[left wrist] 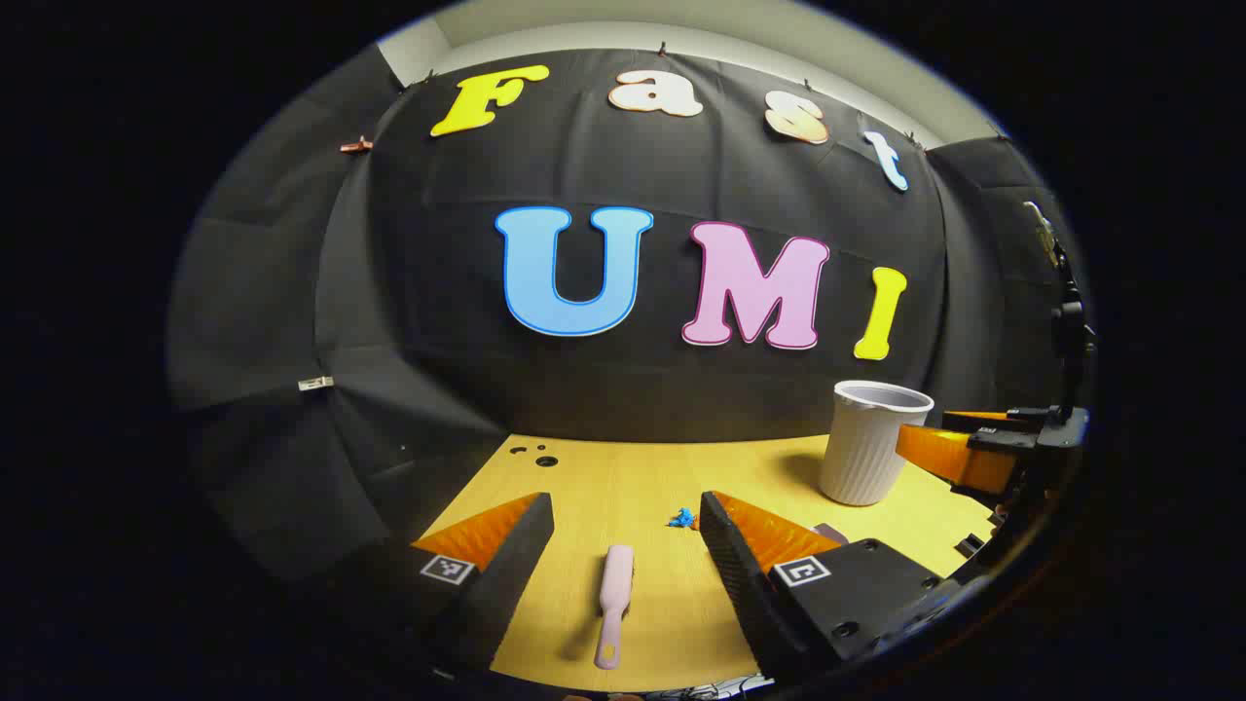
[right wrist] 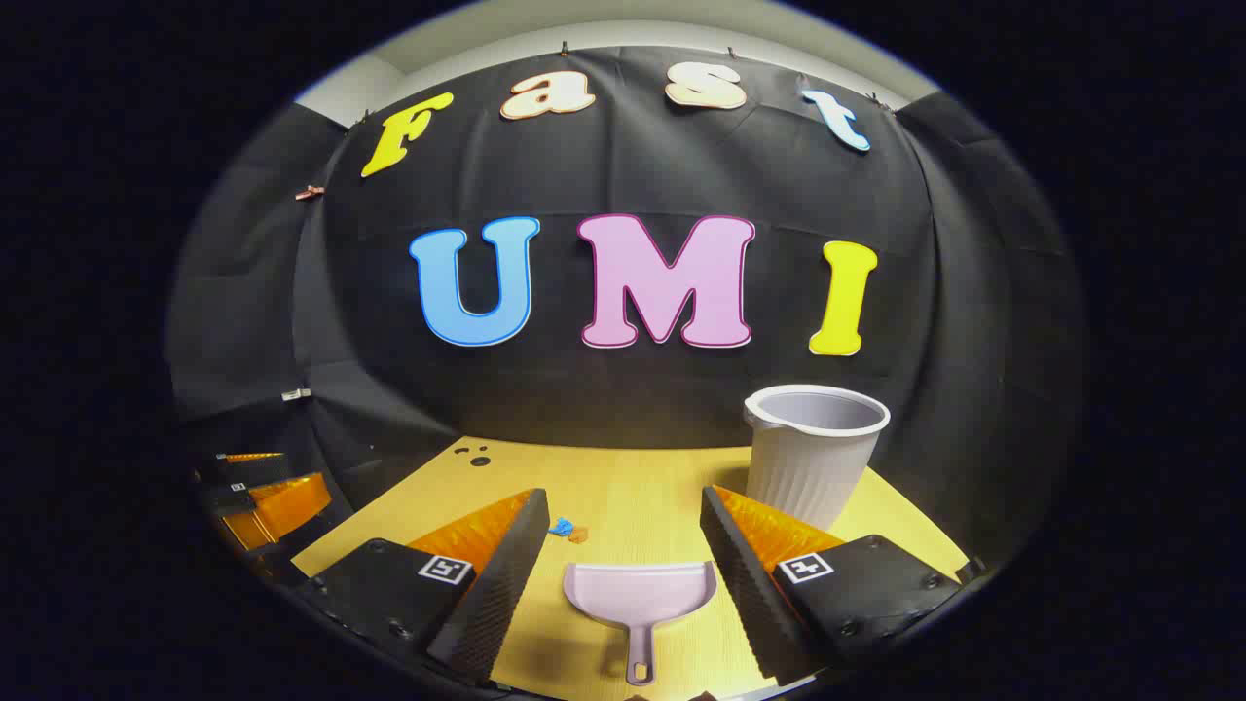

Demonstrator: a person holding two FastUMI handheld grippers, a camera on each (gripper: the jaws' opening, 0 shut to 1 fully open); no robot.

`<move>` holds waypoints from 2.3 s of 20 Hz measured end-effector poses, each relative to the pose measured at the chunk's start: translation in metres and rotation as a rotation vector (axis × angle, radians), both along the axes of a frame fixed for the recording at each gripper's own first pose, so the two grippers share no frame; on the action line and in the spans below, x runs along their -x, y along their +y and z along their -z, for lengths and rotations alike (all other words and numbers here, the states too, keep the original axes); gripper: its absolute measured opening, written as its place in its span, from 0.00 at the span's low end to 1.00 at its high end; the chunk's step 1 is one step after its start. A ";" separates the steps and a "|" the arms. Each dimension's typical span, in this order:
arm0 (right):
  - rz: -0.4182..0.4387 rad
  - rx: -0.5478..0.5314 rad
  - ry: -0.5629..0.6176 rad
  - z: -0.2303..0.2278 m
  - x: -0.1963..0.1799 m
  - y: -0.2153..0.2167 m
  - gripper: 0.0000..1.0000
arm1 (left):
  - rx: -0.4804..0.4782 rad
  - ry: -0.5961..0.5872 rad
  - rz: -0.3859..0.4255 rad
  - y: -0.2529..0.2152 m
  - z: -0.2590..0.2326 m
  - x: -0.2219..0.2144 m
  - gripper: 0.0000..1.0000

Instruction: Pick up the small broom and dustpan from the desktop, sweep the trash into the dustpan with the broom, and then empty the trash into the garbage bin.

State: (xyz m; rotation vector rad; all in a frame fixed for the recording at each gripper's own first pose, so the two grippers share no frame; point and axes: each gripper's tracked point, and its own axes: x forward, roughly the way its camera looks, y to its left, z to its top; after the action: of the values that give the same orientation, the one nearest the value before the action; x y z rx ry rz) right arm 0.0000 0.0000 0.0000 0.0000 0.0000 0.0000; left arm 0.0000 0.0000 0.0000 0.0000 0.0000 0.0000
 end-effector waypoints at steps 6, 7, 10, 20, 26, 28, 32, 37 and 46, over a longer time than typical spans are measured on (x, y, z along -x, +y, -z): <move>0.025 -0.041 0.057 0.015 -0.012 -0.014 0.98 | -0.003 0.062 0.004 0.003 0.019 -0.017 0.96; 0.022 -0.056 0.067 0.018 -0.013 -0.015 0.98 | -0.005 0.072 0.003 0.004 0.024 -0.019 0.96; 0.035 -0.077 0.101 0.028 -0.015 -0.019 0.98 | -0.001 0.101 0.005 0.007 0.031 -0.022 0.96; 0.024 -0.060 0.190 0.057 -0.027 -0.021 0.98 | 0.017 0.304 0.041 0.009 0.092 -0.045 0.96; -0.010 -0.036 0.254 0.080 -0.040 -0.019 0.98 | -0.009 0.534 0.029 0.008 0.147 -0.067 0.96; -0.018 -0.028 0.279 0.089 -0.044 -0.019 0.98 | -0.016 0.618 0.021 0.011 0.165 -0.079 0.96; -0.030 -0.035 0.322 0.104 -0.051 -0.022 0.98 | -0.030 0.765 0.003 0.012 0.204 -0.099 0.96; -0.018 -0.031 0.397 0.131 -0.056 -0.034 0.98 | -0.027 0.912 -0.034 0.016 0.239 -0.118 0.96; -0.010 -0.053 0.467 0.151 -0.055 -0.043 0.98 | 0.008 1.019 -0.050 0.013 0.272 -0.121 0.85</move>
State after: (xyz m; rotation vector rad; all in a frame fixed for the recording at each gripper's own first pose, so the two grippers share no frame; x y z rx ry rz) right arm 0.0546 -0.0427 -0.1514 0.0530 0.4670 0.0101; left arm 0.1212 0.0127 -0.2718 -0.0080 1.0188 0.0496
